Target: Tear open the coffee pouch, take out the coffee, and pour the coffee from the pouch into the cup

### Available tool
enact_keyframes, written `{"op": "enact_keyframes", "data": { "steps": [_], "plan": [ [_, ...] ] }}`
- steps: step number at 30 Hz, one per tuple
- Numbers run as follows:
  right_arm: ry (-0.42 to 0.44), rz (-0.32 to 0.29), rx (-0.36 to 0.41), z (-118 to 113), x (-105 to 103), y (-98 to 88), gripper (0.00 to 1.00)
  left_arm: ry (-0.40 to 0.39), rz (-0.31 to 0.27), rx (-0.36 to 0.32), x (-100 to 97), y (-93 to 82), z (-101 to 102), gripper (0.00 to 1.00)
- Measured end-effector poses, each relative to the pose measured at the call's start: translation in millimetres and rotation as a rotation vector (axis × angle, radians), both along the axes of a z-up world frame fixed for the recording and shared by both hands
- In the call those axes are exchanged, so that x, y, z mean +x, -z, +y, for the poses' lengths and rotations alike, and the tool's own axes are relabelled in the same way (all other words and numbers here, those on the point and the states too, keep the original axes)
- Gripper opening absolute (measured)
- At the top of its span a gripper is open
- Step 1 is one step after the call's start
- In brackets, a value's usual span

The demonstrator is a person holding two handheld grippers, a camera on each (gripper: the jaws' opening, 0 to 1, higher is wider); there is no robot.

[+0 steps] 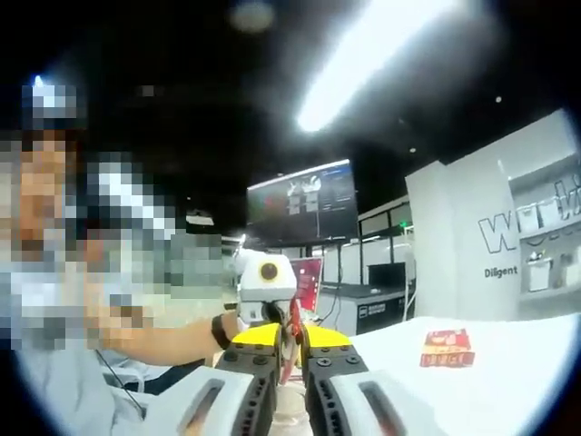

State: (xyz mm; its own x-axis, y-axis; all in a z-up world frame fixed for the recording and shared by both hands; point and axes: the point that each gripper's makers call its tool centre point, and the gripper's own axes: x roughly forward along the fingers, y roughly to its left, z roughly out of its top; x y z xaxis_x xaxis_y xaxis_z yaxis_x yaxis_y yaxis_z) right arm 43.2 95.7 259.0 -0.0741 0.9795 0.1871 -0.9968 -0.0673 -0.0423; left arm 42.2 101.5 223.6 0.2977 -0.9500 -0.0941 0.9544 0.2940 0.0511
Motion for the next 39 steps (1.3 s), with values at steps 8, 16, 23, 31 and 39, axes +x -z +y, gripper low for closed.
{"op": "enact_keyframes", "data": {
  "steps": [8, 16, 23, 31, 39],
  "plan": [
    [-0.019, 0.001, 0.010, 2.4, -3.3, -2.9, 0.10, 0.013, 0.003, -0.005, -3.2, -1.2, -0.2, 0.08],
    [-0.016, 0.024, 0.005, 0.6, -2.2, -0.5, 0.09, -0.001, -0.002, -0.011, -2.7, -1.2, -0.4, 0.14],
    [-0.011, 0.007, 0.005, 0.8, -4.1, 0.4, 0.10, 0.002, -0.002, -0.003, -2.6, -1.1, 0.5, 0.09],
    [0.003, -0.007, 0.016, -1.7, -1.5, -3.3, 0.10, 0.010, -0.006, 0.012, -0.4, -4.3, -0.5, 0.09],
    [0.014, 0.003, 0.015, 0.3, 2.7, -3.9, 0.09, -0.002, 0.002, 0.003, 2.5, -3.2, 2.3, 0.14]
  ]
}}
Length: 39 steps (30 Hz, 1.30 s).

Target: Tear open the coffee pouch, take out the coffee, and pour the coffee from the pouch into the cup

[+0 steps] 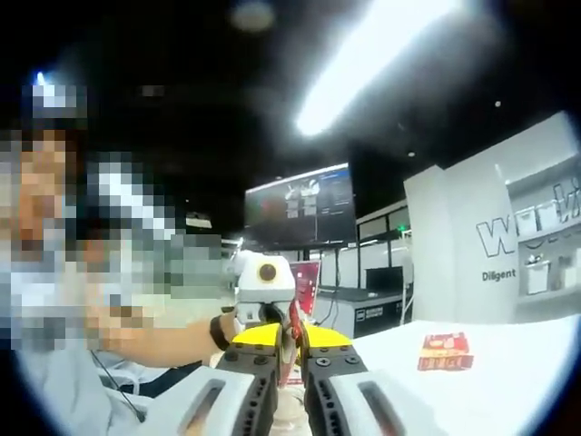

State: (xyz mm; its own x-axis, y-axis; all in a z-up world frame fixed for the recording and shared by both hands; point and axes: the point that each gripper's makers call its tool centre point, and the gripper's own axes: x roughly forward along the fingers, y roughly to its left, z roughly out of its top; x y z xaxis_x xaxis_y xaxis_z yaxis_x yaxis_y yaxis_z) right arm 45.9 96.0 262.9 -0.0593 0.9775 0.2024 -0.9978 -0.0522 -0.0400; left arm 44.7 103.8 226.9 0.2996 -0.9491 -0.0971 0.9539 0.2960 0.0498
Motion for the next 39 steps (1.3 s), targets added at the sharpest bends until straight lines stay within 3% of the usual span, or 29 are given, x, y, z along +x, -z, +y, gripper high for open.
{"op": "enact_keyframes", "data": {
  "steps": [8, 14, 21, 31, 39],
  "plan": [
    [-0.003, 0.019, 0.014, 1.3, 1.6, -2.9, 0.09, -0.004, 0.004, 0.017, 0.3, 5.5, 0.9, 0.17],
    [-0.005, 0.029, 0.012, 1.0, 1.4, -0.8, 0.09, 0.007, -0.003, 0.038, 1.3, 7.9, -0.1, 0.11],
    [-0.012, 0.008, 0.015, -0.3, 2.0, -3.0, 0.12, 0.030, 0.006, 0.019, -0.3, 6.7, -2.0, 0.09],
    [-0.021, 0.031, 0.064, -7.6, 4.3, -8.5, 0.12, 0.036, 0.005, -0.004, -1.4, 4.0, 0.1, 0.09],
    [-0.017, 0.019, 0.037, -1.7, 2.8, -6.9, 0.09, 0.026, 0.011, -0.016, 1.3, 7.3, 1.2, 0.14]
  ]
}}
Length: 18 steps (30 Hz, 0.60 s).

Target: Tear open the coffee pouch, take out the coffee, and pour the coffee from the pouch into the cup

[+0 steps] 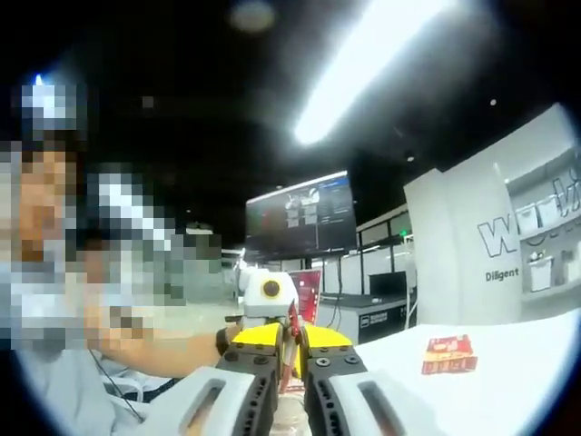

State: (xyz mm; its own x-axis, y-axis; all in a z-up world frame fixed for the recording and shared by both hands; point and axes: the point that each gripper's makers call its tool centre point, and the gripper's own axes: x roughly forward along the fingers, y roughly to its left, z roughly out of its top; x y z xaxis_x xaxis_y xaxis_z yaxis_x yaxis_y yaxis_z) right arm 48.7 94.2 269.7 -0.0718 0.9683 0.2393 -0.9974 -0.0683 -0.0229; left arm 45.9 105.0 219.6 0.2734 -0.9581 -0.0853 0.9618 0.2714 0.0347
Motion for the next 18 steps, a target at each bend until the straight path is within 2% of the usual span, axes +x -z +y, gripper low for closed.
{"op": "enact_keyframes", "data": {
  "steps": [4, 12, 18],
  "plan": [
    [0.004, -0.003, -0.006, 2.0, 1.0, 0.4, 0.08, -0.011, 0.002, -0.010, 1.8, -0.8, 2.4, 0.17],
    [0.007, 0.036, 0.018, 0.9, 4.4, 0.0, 0.08, -0.012, 0.000, -0.016, 1.5, -2.3, 2.9, 0.16],
    [0.011, 0.037, 0.016, 0.9, 3.4, -1.0, 0.08, -0.014, -0.002, -0.004, 0.1, 0.5, 2.3, 0.16]
  ]
}}
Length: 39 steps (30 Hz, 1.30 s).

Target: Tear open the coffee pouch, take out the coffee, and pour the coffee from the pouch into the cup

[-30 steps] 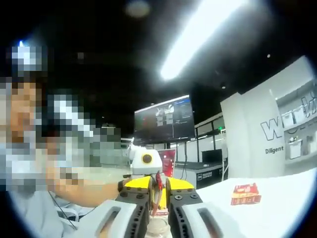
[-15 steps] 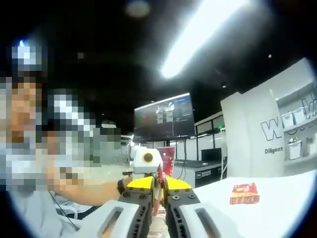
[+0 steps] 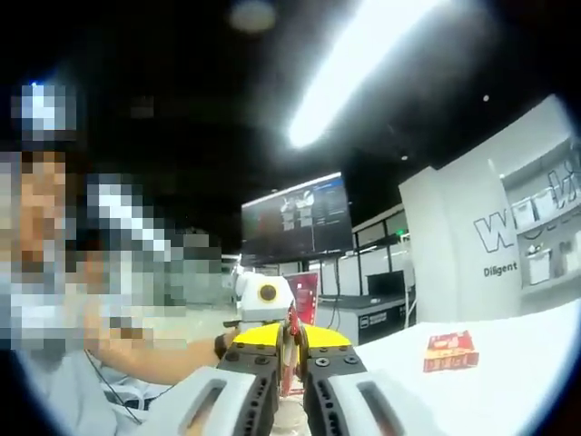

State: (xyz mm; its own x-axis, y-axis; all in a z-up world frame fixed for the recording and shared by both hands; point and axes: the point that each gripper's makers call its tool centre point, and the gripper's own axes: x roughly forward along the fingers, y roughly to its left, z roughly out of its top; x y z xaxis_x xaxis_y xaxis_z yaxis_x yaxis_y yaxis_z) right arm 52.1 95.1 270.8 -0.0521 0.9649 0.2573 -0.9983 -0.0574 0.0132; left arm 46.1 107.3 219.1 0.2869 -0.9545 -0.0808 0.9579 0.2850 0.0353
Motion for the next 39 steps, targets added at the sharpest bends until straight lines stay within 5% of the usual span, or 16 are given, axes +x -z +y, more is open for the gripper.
{"op": "enact_keyframes", "data": {
  "steps": [20, 23, 39],
  "plan": [
    [-0.006, -0.031, -0.073, 9.3, -1.0, -4.6, 0.09, 0.011, -0.011, 0.002, -1.9, 4.4, 3.9, 0.08],
    [0.003, -0.051, -0.071, 9.7, -1.9, -5.4, 0.17, 0.015, -0.008, -0.010, -2.1, 2.4, 4.9, 0.08],
    [-0.012, -0.040, -0.065, 21.7, -6.3, -3.1, 0.08, -0.008, 0.006, -0.033, 1.5, 2.0, 14.0, 0.14]
  ]
}}
